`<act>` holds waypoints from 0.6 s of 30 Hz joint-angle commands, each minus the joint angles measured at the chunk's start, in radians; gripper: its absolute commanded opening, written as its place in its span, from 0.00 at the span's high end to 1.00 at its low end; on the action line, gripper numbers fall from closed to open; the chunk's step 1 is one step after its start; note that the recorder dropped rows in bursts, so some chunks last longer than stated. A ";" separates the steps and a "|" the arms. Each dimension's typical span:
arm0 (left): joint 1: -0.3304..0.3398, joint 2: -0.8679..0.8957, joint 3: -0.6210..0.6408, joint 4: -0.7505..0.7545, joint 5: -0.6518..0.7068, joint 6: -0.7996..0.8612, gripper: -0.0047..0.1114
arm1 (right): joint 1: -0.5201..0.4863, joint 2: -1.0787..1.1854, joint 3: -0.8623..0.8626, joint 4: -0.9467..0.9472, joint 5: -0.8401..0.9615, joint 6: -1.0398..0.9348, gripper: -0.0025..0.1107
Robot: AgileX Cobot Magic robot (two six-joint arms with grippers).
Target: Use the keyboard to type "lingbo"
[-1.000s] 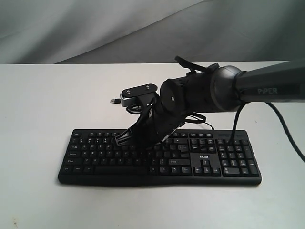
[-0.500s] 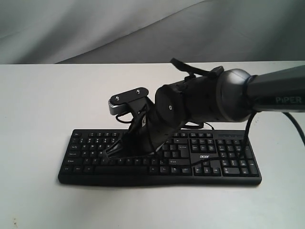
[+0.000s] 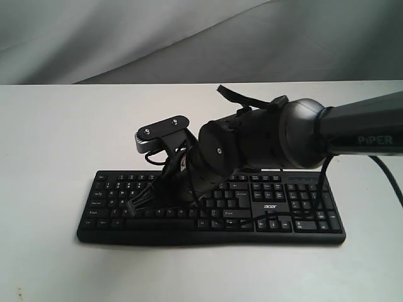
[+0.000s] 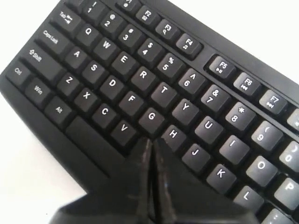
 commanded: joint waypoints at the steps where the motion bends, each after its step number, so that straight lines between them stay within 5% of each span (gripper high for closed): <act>1: 0.002 -0.003 0.004 -0.008 -0.005 -0.004 0.96 | 0.003 0.009 0.003 -0.010 -0.017 0.001 0.98; 18: 0.002 -0.003 0.004 -0.008 -0.005 -0.004 0.96 | -0.008 0.031 0.003 -0.010 -0.029 0.019 0.98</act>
